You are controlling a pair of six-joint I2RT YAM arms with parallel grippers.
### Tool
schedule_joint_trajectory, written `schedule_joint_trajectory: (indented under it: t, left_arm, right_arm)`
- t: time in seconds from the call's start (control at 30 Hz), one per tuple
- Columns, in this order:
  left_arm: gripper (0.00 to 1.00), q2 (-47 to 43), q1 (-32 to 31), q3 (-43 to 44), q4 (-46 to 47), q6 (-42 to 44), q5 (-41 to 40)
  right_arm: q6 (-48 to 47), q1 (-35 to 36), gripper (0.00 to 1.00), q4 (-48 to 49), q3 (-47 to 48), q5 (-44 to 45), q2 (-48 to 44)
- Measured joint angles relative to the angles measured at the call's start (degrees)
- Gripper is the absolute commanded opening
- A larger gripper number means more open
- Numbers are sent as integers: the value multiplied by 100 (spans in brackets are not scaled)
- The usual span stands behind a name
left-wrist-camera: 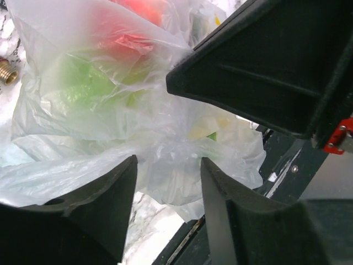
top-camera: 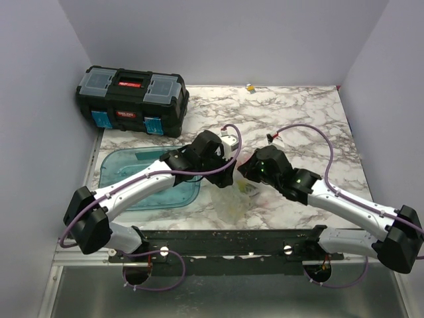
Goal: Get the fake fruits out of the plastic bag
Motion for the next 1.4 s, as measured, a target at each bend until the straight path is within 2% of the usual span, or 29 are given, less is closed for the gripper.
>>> schedule_joint_trajectory:
  t: [0.23, 0.37, 0.53, 0.77, 0.93, 1.0, 1.2, 1.4]
  left_arm:
    - [23, 297, 0, 264, -289, 90, -76]
    - [5, 334, -2, 299, -334, 146, -140]
    - [0, 326, -15, 358, -341, 254, -214]
    - [0, 315, -15, 358, -382, 348, -315]
    - [0, 240, -15, 358, -378, 367, -317]
    - [0, 190, -15, 358, -376, 367, -304]
    - [0, -118, -15, 188, -179, 380, -144]
    - [0, -219, -15, 151, -48, 389, 66]
  right_arm:
    - [4, 0, 6, 46, -114, -39, -109]
    - [0, 0, 6, -103, -120, 136, -291]
    - [-48, 2, 6, -483, -129, 693, -732]
    - [-114, 2, 6, -1263, -127, 1893, -1484]
    - [-520, 0, 29, -1408, -127, 1805, -1700]
    - [-748, 0, 41, -1279, -136, 1421, -1676]
    - [-1209, 0, 64, -562, -317, -9, -1394]
    - [-1344, 0, 69, 136, -446, -859, -898]
